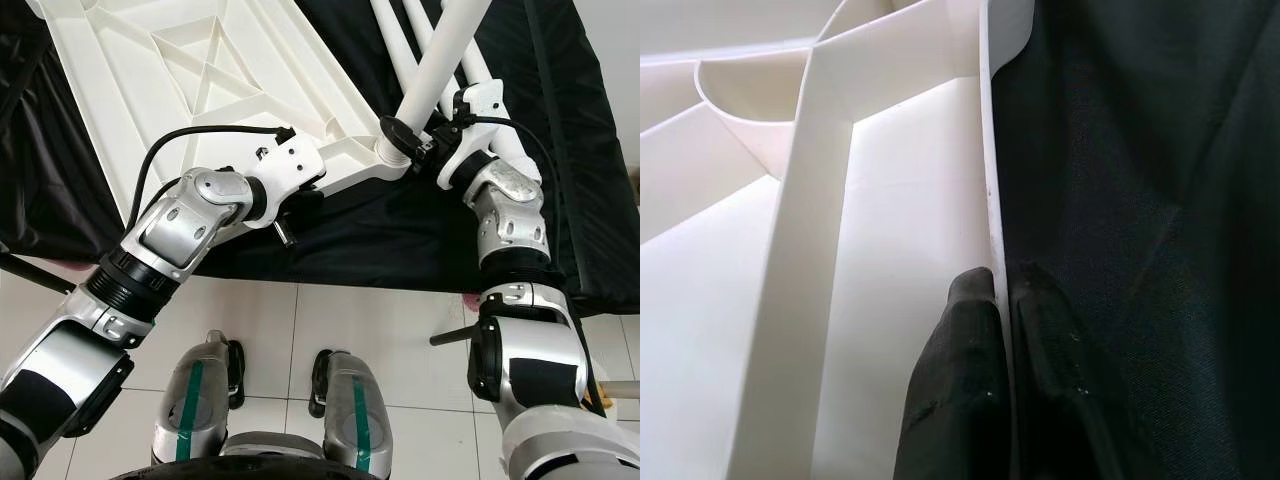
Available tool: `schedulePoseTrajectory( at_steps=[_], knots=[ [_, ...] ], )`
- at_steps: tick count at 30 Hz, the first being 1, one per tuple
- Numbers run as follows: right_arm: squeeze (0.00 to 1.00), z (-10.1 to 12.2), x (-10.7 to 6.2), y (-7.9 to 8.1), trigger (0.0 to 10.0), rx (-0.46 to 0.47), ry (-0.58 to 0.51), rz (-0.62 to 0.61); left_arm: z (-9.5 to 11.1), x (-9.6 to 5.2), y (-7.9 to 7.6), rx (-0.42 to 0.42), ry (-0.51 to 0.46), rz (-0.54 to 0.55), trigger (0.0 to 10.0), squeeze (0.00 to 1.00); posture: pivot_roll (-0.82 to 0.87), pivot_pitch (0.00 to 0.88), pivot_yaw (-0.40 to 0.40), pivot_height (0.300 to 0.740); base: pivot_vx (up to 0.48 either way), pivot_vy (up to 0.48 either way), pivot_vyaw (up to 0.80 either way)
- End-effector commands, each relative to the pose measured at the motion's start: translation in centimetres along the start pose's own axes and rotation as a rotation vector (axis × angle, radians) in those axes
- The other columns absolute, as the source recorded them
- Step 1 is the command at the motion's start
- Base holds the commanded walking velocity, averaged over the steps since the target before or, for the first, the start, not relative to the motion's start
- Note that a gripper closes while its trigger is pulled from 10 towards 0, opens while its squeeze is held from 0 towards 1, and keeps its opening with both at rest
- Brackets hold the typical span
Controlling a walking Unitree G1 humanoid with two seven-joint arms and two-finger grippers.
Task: Building children table
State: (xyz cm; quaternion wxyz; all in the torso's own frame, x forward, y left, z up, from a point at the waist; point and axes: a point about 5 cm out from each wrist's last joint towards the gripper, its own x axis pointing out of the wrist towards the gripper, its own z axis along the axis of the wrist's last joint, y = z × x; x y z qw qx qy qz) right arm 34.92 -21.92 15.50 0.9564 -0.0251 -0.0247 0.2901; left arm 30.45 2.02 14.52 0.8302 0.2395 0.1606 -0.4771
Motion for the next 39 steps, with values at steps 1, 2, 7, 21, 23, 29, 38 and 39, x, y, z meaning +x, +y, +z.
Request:
schedulePoseTrajectory(
  at_steps=[1, 2, 7, 21, 23, 29, 38, 39],
  knots=[
    [0.0, -0.5, -0.1, -0.4, 10.0, 0.036, 0.006, -0.084, 1.3, -0.5, 0.9, 0.036, -0.045, 0.051, 10.0, 0.0, 0.06, 0.021, -0.048, 0.74, 0.0, 0.0, 0.0],
    [0.0, -0.6, -0.1, -0.4, 10.0, 0.038, 0.002, -0.097, 1.3, -0.5, 0.9, 0.035, -0.046, 0.051, 10.0, 0.0, 0.06, 0.021, -0.048, 0.74, 0.0, 0.0, 0.0],
    [0.0, -0.5, 0.1, -0.2, 10.0, 0.055, -0.027, -0.168, 1.4, -0.4, 0.9, 0.034, -0.047, 0.052, 10.0, 0.0, 0.06, 0.019, -0.051, 0.74, 0.0, 0.0, 0.0],
    [0.0, -0.3, 0.7, 1.2, 10.0, 0.063, -0.078, -0.298, 1.4, -0.2, 0.7, 0.04, -0.05, 0.044, 10.0, 0.0, 0.05, 0.005, -0.056, 0.74, 0.0, 0.0, 0.0],
    [0.0, -0.4, 0.7, 1.6, 10.0, 0.066, -0.085, -0.314, 1.4, -0.2, 0.6, 0.041, -0.051, 0.041, 10.0, 0.0, 0.05, 0.003, -0.053, 0.74, 0.0, 0.0, 0.0],
    [0.0, -0.3, 0.9, 2.5, 10.0, 0.093, -0.104, -0.461, 1.4, -0.1, 0.4, 0.046, -0.051, 0.031, 10.0, 0.0, 0.04, 0.0, -0.052, 0.74, 0.0, 0.0, 0.0],
    [0.0, -0.8, 0.7, 3.5, 10.0, 0.124, -0.09, -0.73, 1.4, 0.0, 0.3, 0.049, -0.052, 0.028, 10.0, 0.0, 0.04, 0.0, -0.056, 0.74, 0.0, 0.0, 0.0],
    [0.0, -1.0, 0.8, 4.1, 10.0, 0.135, -0.081, -0.764, 1.4, 0.1, 0.3, 0.05, -0.052, 0.027, 10.0, 0.0, 0.04, 0.0, -0.056, 0.74, 0.0, 0.0, 0.0]
  ],
)
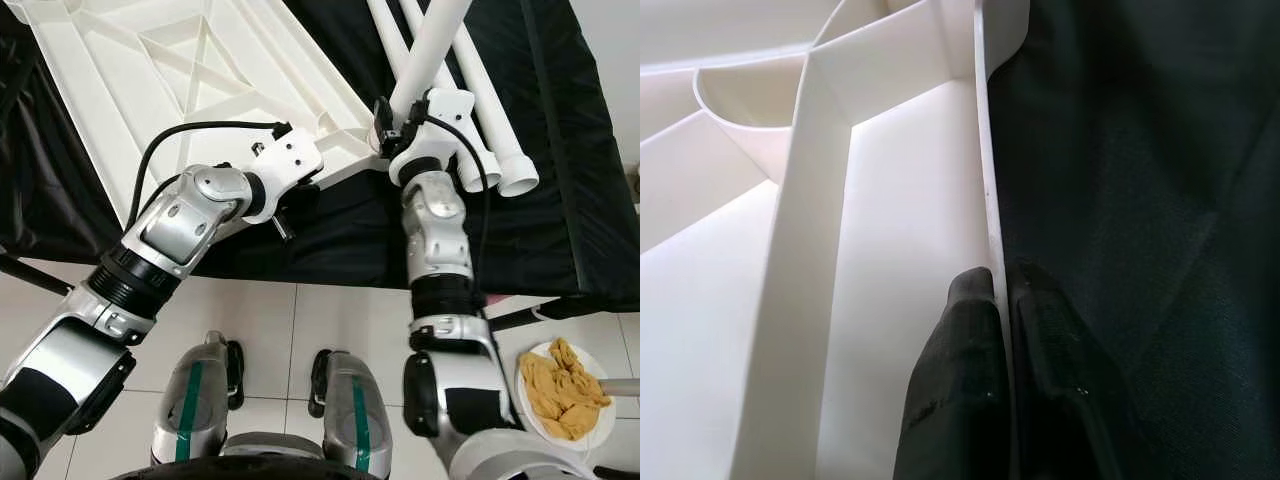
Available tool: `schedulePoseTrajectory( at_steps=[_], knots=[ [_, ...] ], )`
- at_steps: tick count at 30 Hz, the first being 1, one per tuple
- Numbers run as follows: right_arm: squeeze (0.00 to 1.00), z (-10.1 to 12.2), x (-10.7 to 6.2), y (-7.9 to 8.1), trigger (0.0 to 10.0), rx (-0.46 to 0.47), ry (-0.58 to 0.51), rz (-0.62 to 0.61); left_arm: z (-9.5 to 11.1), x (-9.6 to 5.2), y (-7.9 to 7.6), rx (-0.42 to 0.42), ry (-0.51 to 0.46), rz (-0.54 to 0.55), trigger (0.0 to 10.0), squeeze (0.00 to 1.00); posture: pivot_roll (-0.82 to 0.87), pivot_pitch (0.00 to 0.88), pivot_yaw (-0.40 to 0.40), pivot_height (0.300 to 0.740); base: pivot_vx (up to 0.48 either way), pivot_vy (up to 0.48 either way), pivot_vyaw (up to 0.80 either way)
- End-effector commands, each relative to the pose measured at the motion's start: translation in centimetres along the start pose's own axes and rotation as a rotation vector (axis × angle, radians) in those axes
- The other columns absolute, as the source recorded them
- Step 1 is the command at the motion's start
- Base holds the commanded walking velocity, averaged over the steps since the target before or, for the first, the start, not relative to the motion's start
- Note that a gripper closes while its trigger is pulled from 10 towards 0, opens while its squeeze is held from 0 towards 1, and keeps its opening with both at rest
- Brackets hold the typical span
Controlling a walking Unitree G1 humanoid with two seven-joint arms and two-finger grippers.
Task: Building children table
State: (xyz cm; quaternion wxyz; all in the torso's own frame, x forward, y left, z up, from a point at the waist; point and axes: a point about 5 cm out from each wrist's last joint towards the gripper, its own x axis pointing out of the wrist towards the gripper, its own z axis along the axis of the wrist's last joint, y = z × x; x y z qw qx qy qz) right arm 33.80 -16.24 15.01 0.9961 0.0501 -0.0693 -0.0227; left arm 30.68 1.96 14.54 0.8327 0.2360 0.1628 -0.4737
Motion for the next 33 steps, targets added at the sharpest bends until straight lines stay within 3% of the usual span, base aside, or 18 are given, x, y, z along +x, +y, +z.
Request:
schedulePoseTrajectory(
  at_steps=[1, 4, 10, 11, 13, 14, 17, 18, 33],
  knots=[
    [0.0, -0.5, -0.4, -2.0, 10.0, 0.012, 0.03, -0.128, 1.4, -0.1, 0.1, 0.06, -0.054, 0.021, 10.0, 0.0, 0.04, 0.0, -0.056, 0.74, 0.0, 0.0, 0.0],
    [0.0, -1.1, -1.3, -0.8, 10.0, 0.03, 0.049, -0.213, 1.4, -0.1, 0.1, 0.064, -0.053, 0.022, 10.0, 0.0, 0.04, 0.0, -0.056, 0.74, 0.0, 0.0, 0.0],
    [0.0, -1.0, -1.6, 0.1, 10.0, 0.026, 0.051, -0.21, 1.3, -0.1, 0.1, 0.085, -0.053, 0.026, 10.0, 0.0, 0.04, 0.0, -0.056, 0.74, 0.0, 0.0, 0.0],
    [0.0, -1.0, -1.6, -0.1, 10.0, 0.023, 0.052, -0.214, 1.3, -0.1, 0.1, 0.083, -0.053, 0.02, 10.0, 0.8, 0.04, 0.0, -0.056, 0.74, 0.0, 0.0, 0.0],
    [0.0, -1.0, -1.6, -0.1, 10.0, 0.023, 0.052, -0.214, 1.3, -0.1, 0.1, 0.083, -0.053, 0.02, 10.0, 0.8, 0.04, 0.0, -0.056, 0.74, 0.0, 0.0, 0.0],
    [0.0, -0.9, -1.5, -0.2, 10.0, 0.019, 0.052, -0.226, 1.3, 0.0, 0.1, 0.082, -0.054, 0.014, 10.0, 1.0, 0.03, 0.0, -0.054, 0.74, 0.0, 0.0, 0.0],
    [0.0, -0.8, -1.6, -0.4, 10.0, 0.01, 0.054, -0.245, 1.2, 0.0, 0.0, 0.085, -0.047, 0.012, 10.0, 1.0, 0.03, 0.0, -0.055, 0.74, 0.0, 0.0, 0.0],
    [0.0, -0.7, -1.6, -0.3, 10.0, 0.008, 0.056, -0.25, 1.2, 0.0, 0.0, 0.089, -0.045, 0.015, 10.0, 0.0, 0.03, 0.0, -0.055, 0.74, 0.0, 0.0, 0.0],
    [0.0, -0.4, -1.6, -0.4, 10.0, -0.002, 0.059, -0.267, 0.7, 0.1, -0.3, 0.059, -0.027, -0.01, 10.0, 0.0, 0.04, 0.0, -0.055, 0.74, 0.0, 0.0, 0.0]
  ],
)
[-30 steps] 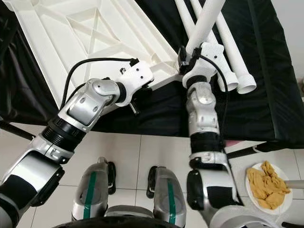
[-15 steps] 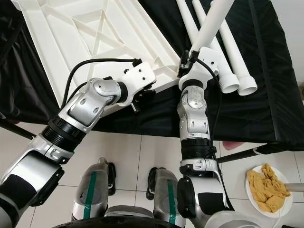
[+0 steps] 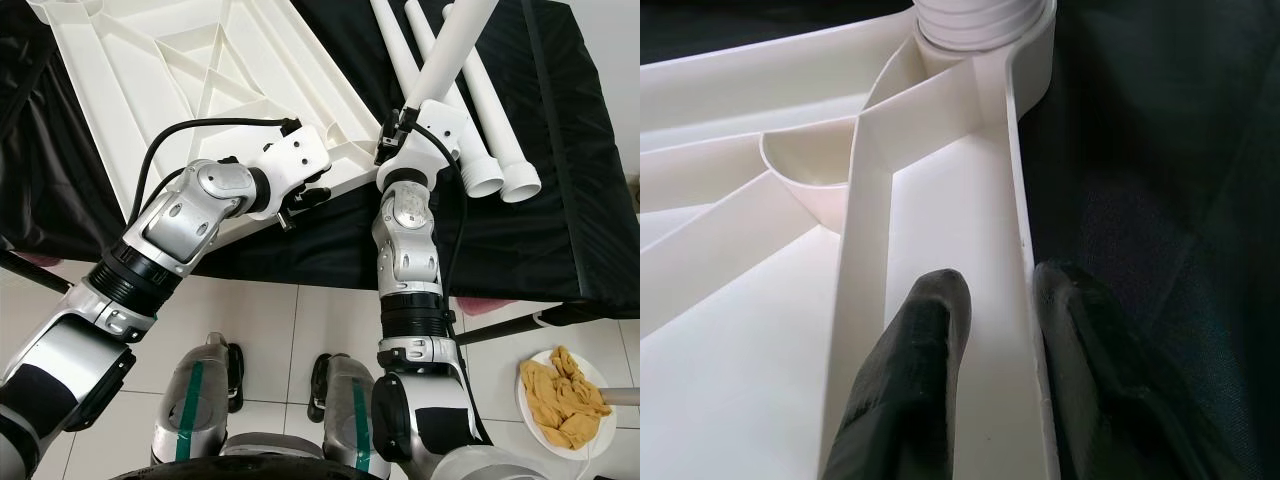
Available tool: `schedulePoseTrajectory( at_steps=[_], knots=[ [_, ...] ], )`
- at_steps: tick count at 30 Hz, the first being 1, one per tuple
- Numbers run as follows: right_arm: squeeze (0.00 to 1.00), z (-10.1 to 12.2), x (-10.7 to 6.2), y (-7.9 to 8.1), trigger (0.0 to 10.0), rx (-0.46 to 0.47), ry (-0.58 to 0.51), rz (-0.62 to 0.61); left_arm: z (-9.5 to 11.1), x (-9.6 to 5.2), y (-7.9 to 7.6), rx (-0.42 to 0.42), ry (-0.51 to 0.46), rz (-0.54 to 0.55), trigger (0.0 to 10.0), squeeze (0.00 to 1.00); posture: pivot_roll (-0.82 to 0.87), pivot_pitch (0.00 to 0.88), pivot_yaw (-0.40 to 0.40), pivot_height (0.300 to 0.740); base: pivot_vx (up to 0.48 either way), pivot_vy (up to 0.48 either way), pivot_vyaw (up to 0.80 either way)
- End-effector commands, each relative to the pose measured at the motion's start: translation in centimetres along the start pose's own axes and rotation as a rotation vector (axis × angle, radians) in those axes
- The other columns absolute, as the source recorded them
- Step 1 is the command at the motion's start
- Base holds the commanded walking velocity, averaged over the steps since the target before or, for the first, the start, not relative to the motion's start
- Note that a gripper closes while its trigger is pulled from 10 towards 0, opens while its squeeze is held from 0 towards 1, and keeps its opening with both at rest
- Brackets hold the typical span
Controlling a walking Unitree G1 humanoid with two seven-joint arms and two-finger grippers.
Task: Building children table
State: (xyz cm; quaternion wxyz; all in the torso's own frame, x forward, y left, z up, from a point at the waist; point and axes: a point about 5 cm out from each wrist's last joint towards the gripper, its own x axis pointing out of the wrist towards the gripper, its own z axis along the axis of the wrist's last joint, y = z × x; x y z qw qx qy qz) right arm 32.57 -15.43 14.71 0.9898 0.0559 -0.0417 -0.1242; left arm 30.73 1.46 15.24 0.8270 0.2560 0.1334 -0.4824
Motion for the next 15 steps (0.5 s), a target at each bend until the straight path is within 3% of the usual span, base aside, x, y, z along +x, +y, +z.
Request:
schedulePoseTrajectory(
  at_steps=[1, 9, 15],
  knots=[
    [0.0, -0.2, -0.1, -1.1, 10.0, 0.0, 0.015, -0.061, -0.3, 0.1, -0.6, -0.006, 0.016, -0.033, 10.0, 0.0, 0.04, 0.0, -0.054, 0.74, 0.0, 0.0, 0.0],
    [0.0, 0.1, -0.1, -1.4, 10.0, -0.006, 0.007, -0.071, -1.7, 0.8, -1.5, -0.046, 0.101, -0.066, 10.0, 0.0, 0.03, 0.001, -0.05, 0.74, 0.0, 0.0, 0.0],
    [0.0, 0.2, -0.1, -1.4, 10.0, -0.01, 0.001, -0.07, -1.9, 1.1, -1.2, -0.072, 0.112, -0.039, 10.0, 0.0, 0.03, 0.005, -0.051, 0.74, 0.0, 0.0, 0.0]
  ],
)
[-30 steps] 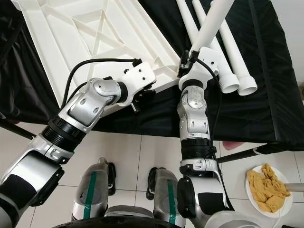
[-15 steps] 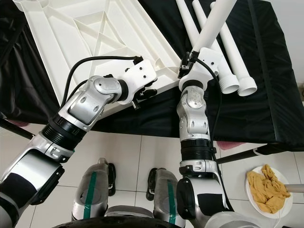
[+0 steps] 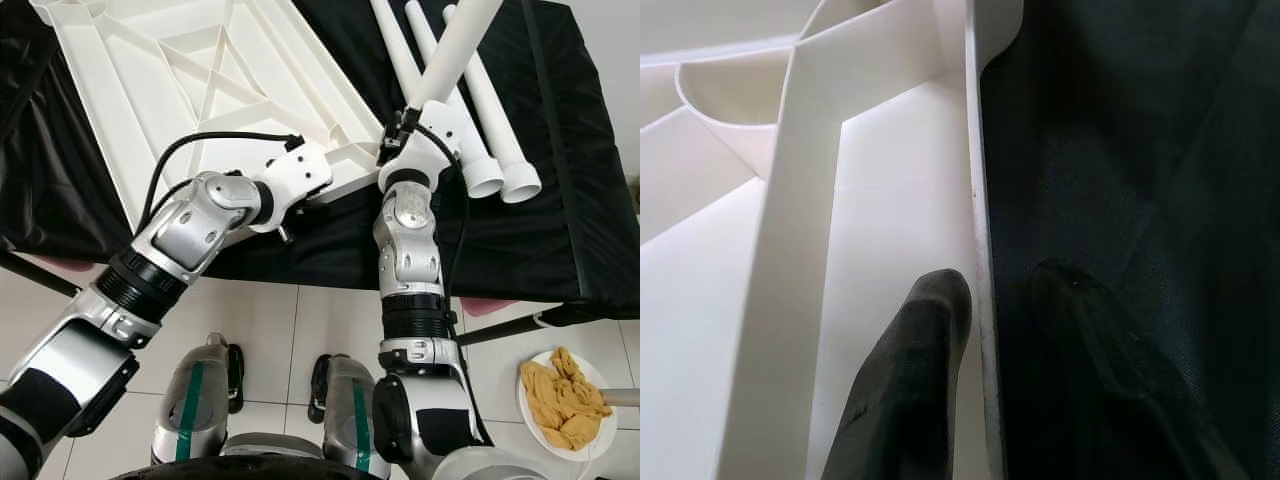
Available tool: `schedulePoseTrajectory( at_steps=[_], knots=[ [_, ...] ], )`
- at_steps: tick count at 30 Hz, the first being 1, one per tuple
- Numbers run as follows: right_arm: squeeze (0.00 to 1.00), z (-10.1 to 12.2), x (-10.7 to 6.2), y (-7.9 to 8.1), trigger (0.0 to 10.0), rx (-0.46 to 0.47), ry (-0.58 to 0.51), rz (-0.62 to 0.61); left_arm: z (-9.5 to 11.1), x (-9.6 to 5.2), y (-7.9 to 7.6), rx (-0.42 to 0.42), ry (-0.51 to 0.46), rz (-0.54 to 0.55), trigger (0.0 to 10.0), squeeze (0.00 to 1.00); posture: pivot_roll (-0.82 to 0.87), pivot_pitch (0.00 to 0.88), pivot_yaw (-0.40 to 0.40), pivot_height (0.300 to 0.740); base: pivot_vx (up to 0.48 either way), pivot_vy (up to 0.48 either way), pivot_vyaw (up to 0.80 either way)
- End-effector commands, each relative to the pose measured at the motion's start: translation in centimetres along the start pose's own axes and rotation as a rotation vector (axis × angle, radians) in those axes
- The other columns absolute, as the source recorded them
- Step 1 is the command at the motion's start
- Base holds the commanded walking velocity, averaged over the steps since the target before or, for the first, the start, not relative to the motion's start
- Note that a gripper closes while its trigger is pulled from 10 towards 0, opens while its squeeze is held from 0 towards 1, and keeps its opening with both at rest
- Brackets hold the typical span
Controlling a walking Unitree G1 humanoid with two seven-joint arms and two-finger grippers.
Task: Building children table
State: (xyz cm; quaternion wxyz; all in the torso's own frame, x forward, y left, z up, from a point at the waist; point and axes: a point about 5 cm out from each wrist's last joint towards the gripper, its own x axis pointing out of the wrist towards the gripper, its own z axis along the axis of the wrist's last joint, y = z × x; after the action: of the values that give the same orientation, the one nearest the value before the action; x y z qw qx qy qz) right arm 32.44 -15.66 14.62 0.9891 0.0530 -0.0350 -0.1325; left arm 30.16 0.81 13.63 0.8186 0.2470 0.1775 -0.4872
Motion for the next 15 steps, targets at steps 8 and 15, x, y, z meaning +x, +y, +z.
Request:
schedulePoseTrajectory(
  at_steps=[8, 15],
  knots=[
    [0.0, 0.16, 0.09, -0.8, 10.0, 0.002, 0.0, -0.055, -0.74, -0.13, 0.29, -0.024, 0.044, 0.008, 10.0, 0.0, 0.04, 0.021, -0.052, 0.74, 0.0, 0.0, 0.0],
    [0.0, 0.16, -0.01, -0.69, 10.0, 0.007, 0.003, -0.041, -0.73, -0.19, 0.38, -0.029, 0.043, 0.013, 10.0, 0.0, 0.05, 0.031, -0.052, 0.74, 0.0, 0.0, 0.0]
  ],
)
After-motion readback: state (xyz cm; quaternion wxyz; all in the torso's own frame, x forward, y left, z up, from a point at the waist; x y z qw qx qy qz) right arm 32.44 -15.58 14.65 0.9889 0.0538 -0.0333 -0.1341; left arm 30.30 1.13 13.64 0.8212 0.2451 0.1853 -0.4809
